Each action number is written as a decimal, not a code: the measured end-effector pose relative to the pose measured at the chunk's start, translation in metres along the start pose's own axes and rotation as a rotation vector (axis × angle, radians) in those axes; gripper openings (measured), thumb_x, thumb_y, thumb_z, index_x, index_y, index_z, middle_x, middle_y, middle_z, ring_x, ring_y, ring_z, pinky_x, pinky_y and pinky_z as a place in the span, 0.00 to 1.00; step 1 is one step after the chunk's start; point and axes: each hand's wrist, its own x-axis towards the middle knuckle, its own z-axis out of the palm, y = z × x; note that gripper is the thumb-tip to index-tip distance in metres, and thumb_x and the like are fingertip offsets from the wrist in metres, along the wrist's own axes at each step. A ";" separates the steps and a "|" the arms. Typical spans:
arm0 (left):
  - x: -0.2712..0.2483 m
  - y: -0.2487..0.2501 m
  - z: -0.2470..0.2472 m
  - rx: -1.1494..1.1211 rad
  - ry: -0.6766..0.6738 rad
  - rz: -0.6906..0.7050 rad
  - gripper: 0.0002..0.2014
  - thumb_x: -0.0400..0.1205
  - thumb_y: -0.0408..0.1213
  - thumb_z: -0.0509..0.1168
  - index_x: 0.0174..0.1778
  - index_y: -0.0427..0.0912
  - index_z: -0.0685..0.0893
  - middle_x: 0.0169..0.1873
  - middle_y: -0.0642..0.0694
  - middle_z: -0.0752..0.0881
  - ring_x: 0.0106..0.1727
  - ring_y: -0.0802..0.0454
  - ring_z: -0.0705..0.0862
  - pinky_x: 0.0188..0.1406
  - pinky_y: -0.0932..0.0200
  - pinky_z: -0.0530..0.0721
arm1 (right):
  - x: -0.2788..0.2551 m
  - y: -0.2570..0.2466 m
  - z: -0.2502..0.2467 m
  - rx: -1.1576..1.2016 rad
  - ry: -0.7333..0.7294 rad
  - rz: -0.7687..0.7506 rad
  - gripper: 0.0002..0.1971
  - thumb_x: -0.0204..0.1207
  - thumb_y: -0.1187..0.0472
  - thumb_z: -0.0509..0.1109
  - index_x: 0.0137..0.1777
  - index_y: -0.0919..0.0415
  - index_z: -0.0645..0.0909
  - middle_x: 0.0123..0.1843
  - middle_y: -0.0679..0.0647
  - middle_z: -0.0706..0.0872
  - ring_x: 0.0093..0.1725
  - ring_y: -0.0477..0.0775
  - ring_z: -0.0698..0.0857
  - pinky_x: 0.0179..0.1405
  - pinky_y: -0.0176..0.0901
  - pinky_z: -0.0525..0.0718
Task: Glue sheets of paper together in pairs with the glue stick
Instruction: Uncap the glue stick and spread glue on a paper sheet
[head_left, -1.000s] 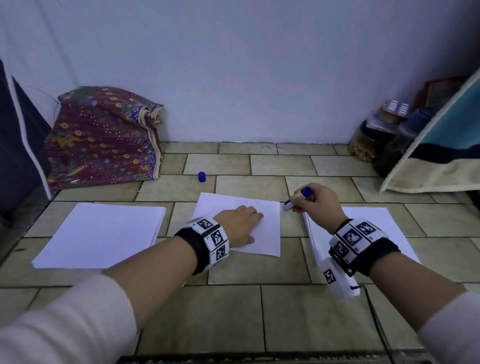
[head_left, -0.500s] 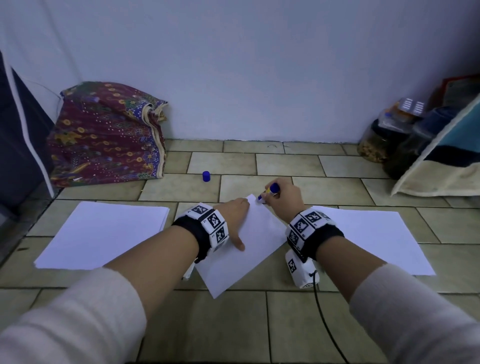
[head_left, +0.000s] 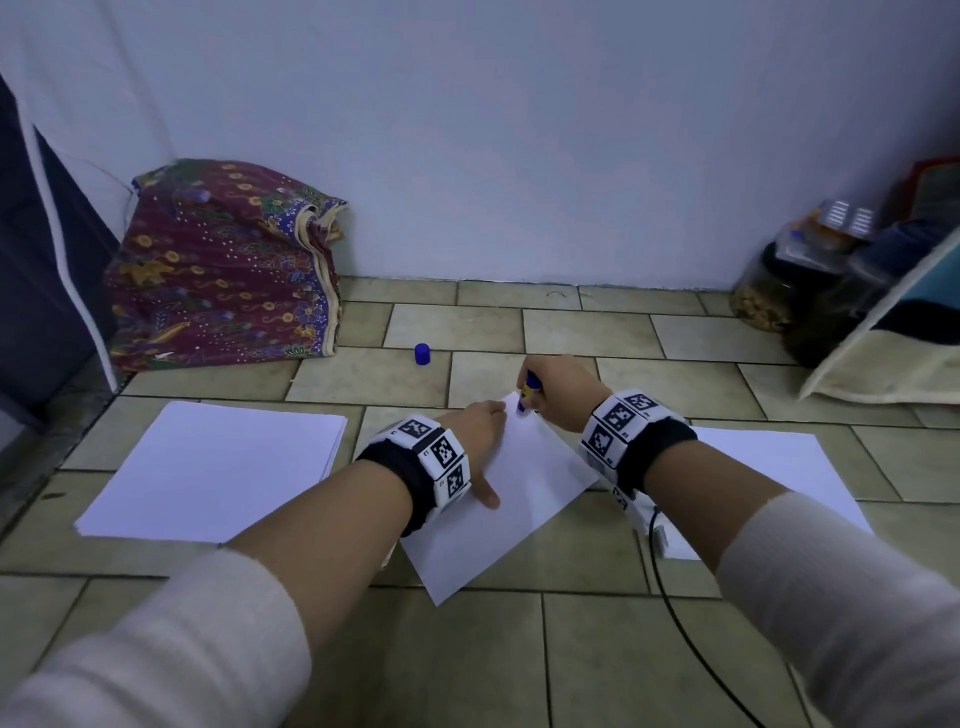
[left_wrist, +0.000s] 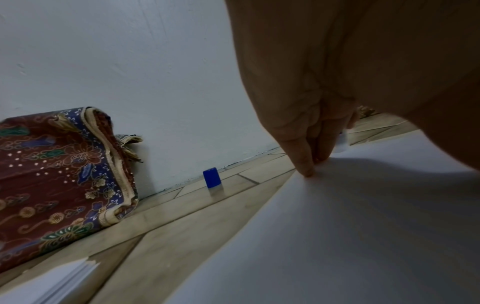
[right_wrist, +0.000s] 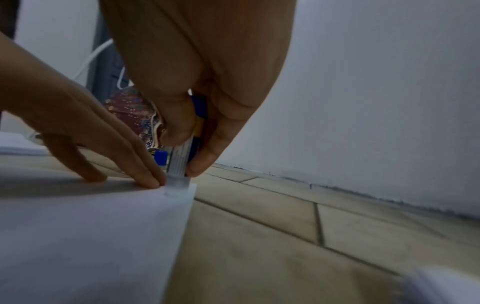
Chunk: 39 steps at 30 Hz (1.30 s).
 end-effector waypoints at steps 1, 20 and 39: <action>0.000 0.000 0.000 0.007 -0.001 -0.002 0.61 0.66 0.53 0.81 0.83 0.34 0.47 0.83 0.41 0.52 0.81 0.44 0.61 0.78 0.49 0.65 | -0.004 0.003 -0.001 -0.013 -0.011 -0.011 0.07 0.77 0.70 0.67 0.54 0.63 0.79 0.44 0.51 0.85 0.43 0.51 0.78 0.36 0.38 0.73; 0.000 0.005 -0.008 0.286 -0.090 0.077 0.49 0.72 0.63 0.71 0.83 0.62 0.48 0.81 0.46 0.52 0.79 0.42 0.60 0.69 0.43 0.74 | -0.072 0.046 -0.037 0.024 -0.084 -0.017 0.06 0.74 0.62 0.74 0.48 0.58 0.81 0.36 0.50 0.83 0.40 0.52 0.85 0.37 0.35 0.80; -0.004 -0.010 0.004 0.248 0.109 -0.061 0.49 0.70 0.69 0.67 0.78 0.38 0.63 0.78 0.42 0.61 0.74 0.44 0.66 0.68 0.47 0.73 | -0.020 0.009 -0.004 0.312 0.184 0.129 0.12 0.74 0.58 0.73 0.53 0.65 0.81 0.50 0.61 0.86 0.47 0.58 0.83 0.48 0.49 0.83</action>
